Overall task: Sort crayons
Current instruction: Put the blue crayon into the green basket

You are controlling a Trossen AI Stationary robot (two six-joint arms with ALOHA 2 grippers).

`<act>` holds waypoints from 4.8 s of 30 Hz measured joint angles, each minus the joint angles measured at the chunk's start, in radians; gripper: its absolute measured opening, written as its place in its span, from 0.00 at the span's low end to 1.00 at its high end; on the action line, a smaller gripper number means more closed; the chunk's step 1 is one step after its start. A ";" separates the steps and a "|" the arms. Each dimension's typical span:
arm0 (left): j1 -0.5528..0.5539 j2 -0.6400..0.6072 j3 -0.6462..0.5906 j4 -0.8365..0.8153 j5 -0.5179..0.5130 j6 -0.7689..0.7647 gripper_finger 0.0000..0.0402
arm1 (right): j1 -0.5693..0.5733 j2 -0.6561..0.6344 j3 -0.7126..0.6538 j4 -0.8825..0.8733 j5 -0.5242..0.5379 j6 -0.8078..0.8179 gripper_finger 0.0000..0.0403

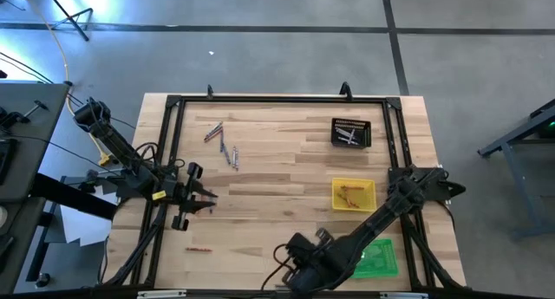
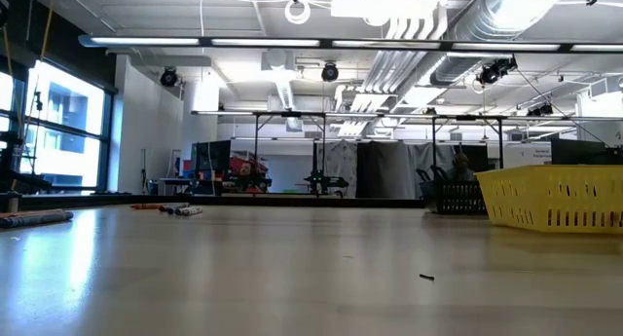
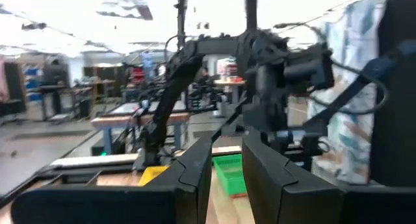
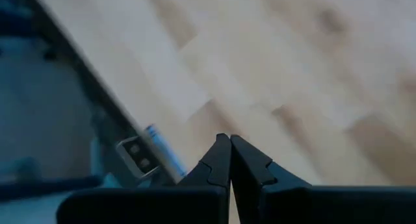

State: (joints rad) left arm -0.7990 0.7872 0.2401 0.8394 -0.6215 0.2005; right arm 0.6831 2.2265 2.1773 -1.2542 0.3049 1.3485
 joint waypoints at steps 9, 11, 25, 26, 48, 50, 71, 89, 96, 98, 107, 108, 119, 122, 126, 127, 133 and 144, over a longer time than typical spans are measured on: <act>0.000 0.000 0.013 -0.014 0.043 -0.068 0.18 | 0.007 0.120 0.000 0.154 -0.206 -0.117 0.13; 0.000 0.000 0.013 -0.014 0.043 -0.071 0.18 | 0.008 0.133 0.000 0.157 -0.243 -0.117 0.17; 0.000 0.014 0.013 -0.036 0.035 -0.144 0.18 | 0.026 0.175 0.000 0.206 -0.317 -0.186 0.29; 0.000 0.017 0.013 -0.034 0.035 -0.144 0.18 | 0.027 0.176 0.000 0.206 -0.318 -0.187 0.29; 0.000 0.018 0.013 -0.031 0.030 -0.145 0.18 | 0.033 0.247 0.000 0.225 -0.291 -0.415 0.29; 0.000 0.018 0.013 -0.030 0.030 -0.145 0.18 | 0.033 0.254 0.000 0.230 -0.285 -0.423 0.29; 0.000 0.018 0.013 -0.030 0.030 -0.145 0.18 | 0.020 0.289 0.004 0.213 -0.234 -0.505 0.12; 0.000 0.018 0.013 -0.031 0.030 -0.145 0.18 | -0.010 0.282 0.002 0.181 -0.301 -0.474 0.01; 0.000 0.018 0.014 -0.032 0.030 -0.145 0.18 | -0.010 0.271 0.000 0.174 -0.296 -0.463 0.00; 0.000 0.018 0.014 -0.032 0.030 -0.145 0.18 | -0.011 0.270 0.000 0.170 -0.301 -0.459 0.00; 0.000 0.018 0.014 -0.032 0.031 -0.148 0.18 | -0.015 0.252 -0.004 0.036 -0.321 -0.540 0.00; 0.000 0.018 0.014 -0.032 0.031 -0.150 0.18 | -0.017 0.249 -0.004 0.026 -0.321 -0.555 0.00; 0.000 0.019 0.014 -0.035 0.031 -0.171 0.18 | -0.038 0.172 -0.002 -0.198 -0.224 -0.621 0.00; 0.000 0.019 0.014 -0.035 0.031 -0.174 0.18 | -0.042 0.129 -0.002 -0.244 -0.174 -0.604 0.00; 0.000 0.020 0.014 -0.035 0.031 -0.192 0.18 | -0.042 0.062 -0.002 -0.321 -0.063 -0.553 0.00; 0.000 0.020 0.014 -0.035 0.031 -0.193 0.18 | -0.042 0.044 -0.002 -0.323 -0.041 -0.541 0.00; 0.000 0.021 0.014 -0.036 0.031 -0.208 0.18 | -0.035 -0.060 -0.011 -0.316 0.119 -0.506 0.00; 0.000 0.022 0.014 -0.058 0.031 -0.221 0.18 | 0.034 -0.452 -0.569 -0.072 0.244 -0.183 0.00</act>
State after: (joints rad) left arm -0.7994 0.8088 0.2543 0.7815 -0.5907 -0.0207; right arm 0.7175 1.7741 1.6087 -1.3264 0.5485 1.1651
